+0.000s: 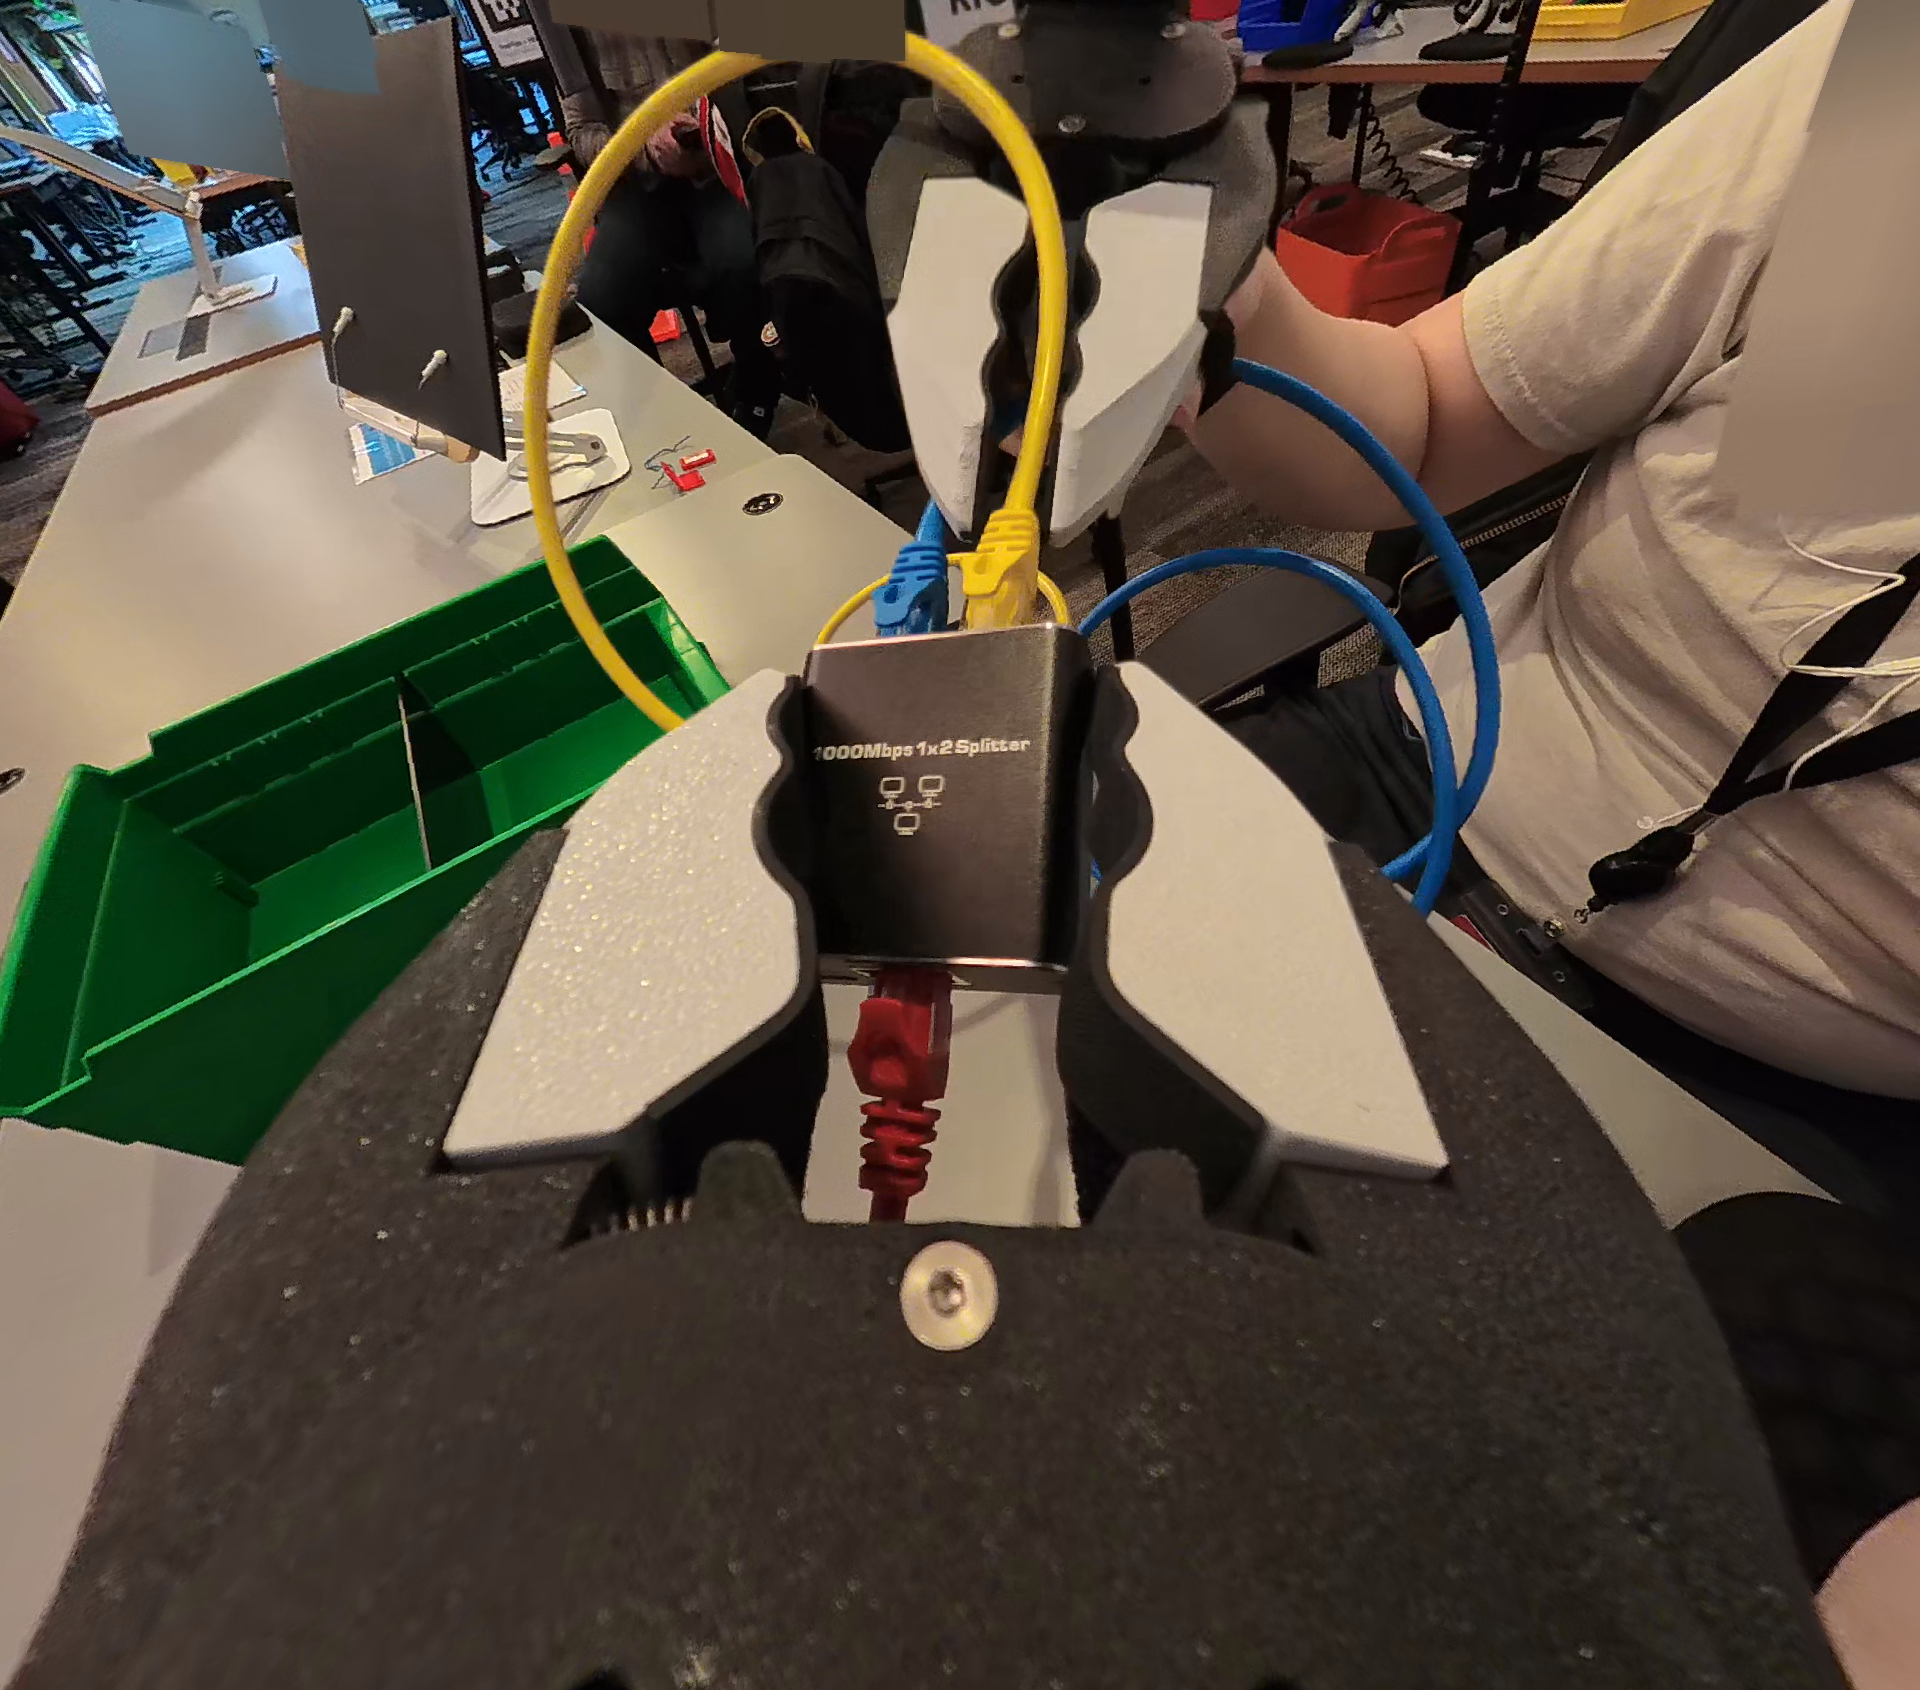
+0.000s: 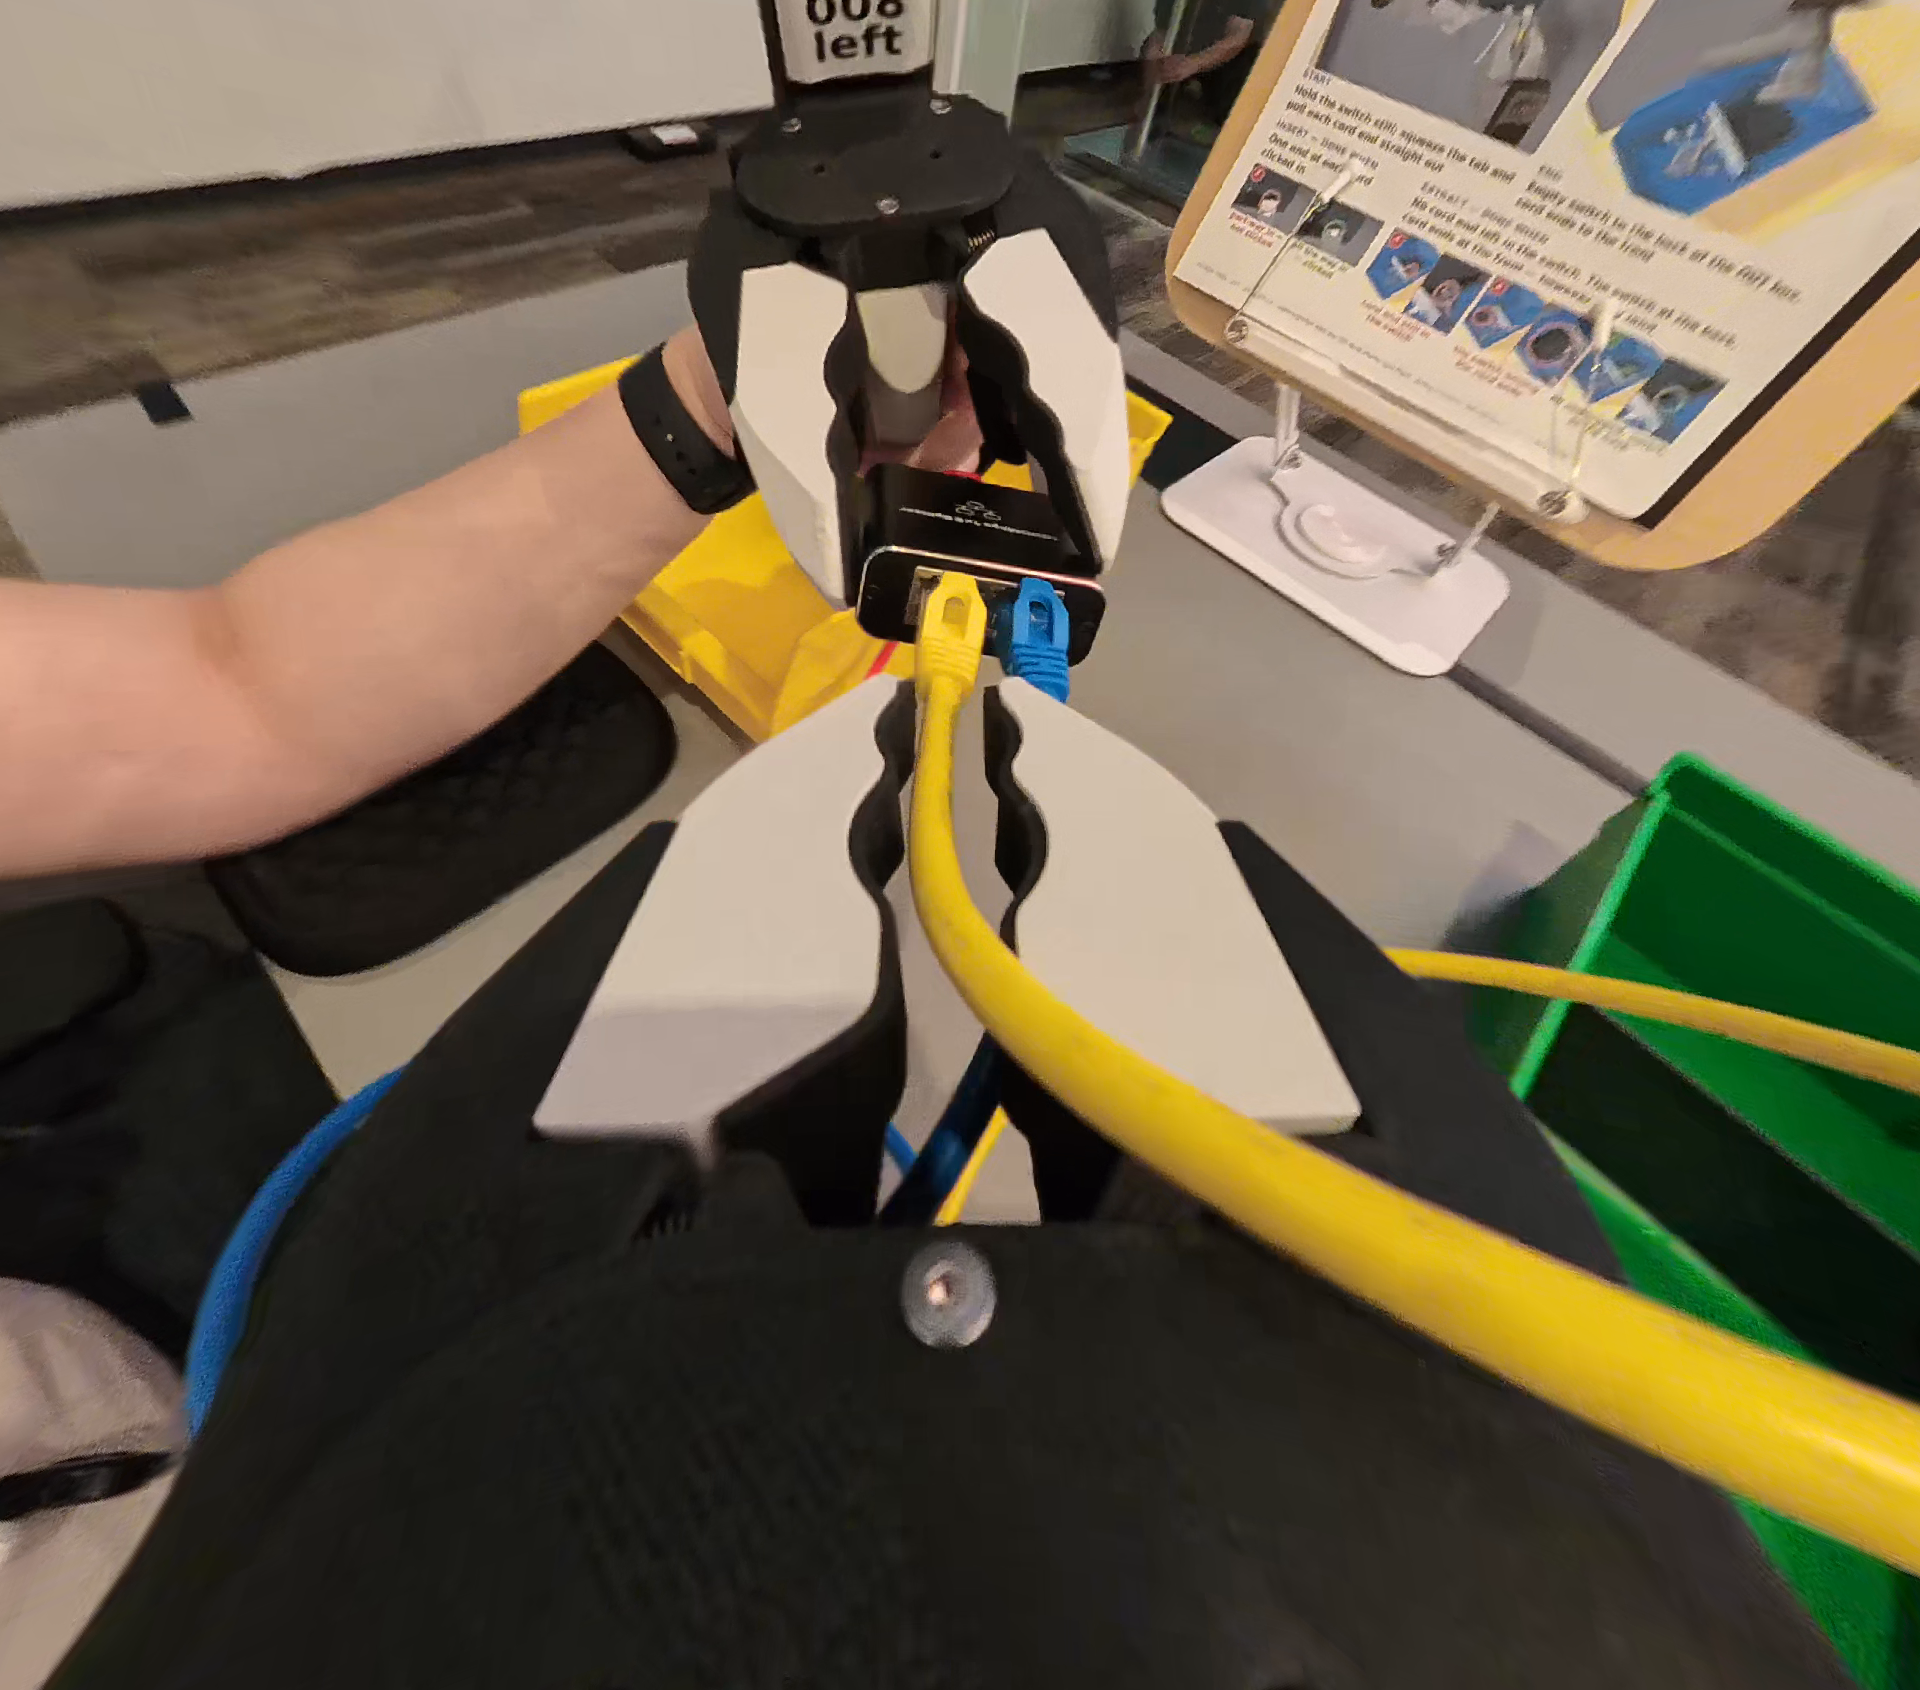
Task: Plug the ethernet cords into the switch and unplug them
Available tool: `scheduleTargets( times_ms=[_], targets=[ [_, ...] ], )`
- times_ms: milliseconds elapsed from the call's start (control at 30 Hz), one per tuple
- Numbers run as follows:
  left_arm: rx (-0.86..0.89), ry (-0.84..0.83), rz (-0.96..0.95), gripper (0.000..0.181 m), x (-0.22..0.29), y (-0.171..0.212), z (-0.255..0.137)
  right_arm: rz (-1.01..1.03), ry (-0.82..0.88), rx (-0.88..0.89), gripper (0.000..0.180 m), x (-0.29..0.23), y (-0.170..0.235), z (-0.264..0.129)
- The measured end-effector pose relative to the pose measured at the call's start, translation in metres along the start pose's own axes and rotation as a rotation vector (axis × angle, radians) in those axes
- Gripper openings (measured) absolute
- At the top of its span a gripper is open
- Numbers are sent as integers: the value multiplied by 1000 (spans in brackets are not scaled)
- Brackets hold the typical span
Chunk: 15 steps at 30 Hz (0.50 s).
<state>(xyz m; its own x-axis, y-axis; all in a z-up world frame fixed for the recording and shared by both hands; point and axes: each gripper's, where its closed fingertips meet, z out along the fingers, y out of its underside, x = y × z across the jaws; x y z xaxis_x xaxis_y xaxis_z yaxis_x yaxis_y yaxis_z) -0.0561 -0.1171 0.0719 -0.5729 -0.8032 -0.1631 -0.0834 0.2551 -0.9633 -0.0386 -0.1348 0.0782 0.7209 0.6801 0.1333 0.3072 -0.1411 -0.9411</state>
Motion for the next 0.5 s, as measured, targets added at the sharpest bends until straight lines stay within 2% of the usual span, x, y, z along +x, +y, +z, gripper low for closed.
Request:
scheduleTargets(
  times_ms=[33,67,100,133,200,233,300,333,400,500],
  targets=[
    [22,30,16,30,4,-3,-2,40,-11,1,15,1,1,0],
    [100,-13,46,0,-1,-15,-8,77,-12,-16,14,4,4,1],
    [194,-44,59,0,-3,-27,-17,103,-43,-23,11,1,7,3],
    [253,-2,50,0,3,-34,-24,111,-79,-16,6,-4,7,6],
    [267,-41,18,0,-6,-32,-33,32,9,-18,4,5,15,16],
    [245,-81,11,0,-12,-26,-34,-35,25,-59,3,8,27,24],
    [173,-89,-35,0,-14,-17,-29,-11,27,-103,2,15,50,36],
    [150,-91,-37,0,-12,-18,-27,5,-21,-85,1,8,53,40],
    [100,-126,12,0,-10,-20,-21,-85,-14,-104,0,4,58,43],
    [-104,-196,57,5,-12,3,-11,-129,-40,-139,1,7,66,46]
  ],
)
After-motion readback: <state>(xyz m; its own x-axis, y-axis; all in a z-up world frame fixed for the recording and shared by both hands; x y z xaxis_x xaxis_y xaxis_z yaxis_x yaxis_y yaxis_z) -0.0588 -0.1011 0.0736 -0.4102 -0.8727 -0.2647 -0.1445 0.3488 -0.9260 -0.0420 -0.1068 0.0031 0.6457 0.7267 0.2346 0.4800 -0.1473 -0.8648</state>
